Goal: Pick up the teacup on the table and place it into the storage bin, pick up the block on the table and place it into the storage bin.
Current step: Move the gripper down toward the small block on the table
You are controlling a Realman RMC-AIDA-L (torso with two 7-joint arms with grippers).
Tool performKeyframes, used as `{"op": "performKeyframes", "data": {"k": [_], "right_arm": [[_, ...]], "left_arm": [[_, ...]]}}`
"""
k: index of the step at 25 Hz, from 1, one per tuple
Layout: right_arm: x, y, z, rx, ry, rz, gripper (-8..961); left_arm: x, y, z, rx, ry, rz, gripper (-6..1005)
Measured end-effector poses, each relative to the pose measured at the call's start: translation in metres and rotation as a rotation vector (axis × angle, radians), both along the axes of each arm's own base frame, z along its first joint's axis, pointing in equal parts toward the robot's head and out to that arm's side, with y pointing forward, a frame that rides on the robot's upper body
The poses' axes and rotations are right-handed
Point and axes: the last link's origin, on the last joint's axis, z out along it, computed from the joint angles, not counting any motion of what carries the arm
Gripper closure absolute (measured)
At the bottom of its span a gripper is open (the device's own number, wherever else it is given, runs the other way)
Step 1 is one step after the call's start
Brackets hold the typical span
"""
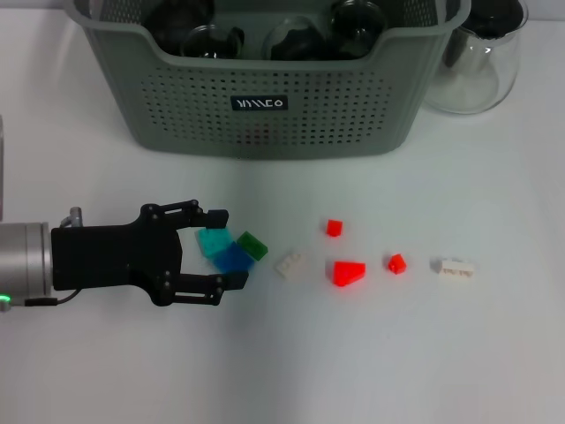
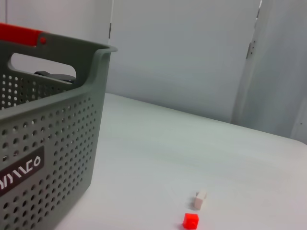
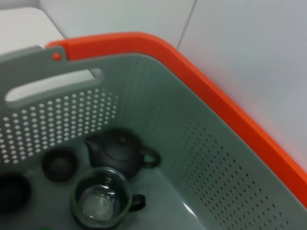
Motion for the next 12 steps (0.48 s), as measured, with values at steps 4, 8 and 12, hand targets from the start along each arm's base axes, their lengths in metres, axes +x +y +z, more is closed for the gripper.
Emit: {"op": "performKeyframes", "data": {"k": [4,8,12], "right_arm": [[-0.009,-0.013,0.015,-0.036,0.061,0.028,771],[-0.021,-0.039,0.036,-0.117,0.157,0.096,615],[-0.019,-0.070,0.056,-0.258,0.234,0.162,538]], "left_arm": [[-0.001,0.000,0.000,0.000,0.005,0.002,140],[-0.001,0.000,0.000,-0.003,0.005,0.001,140],[-0.001,-0.001,-0.001,-0.006,0.004,0.002,140]]}}
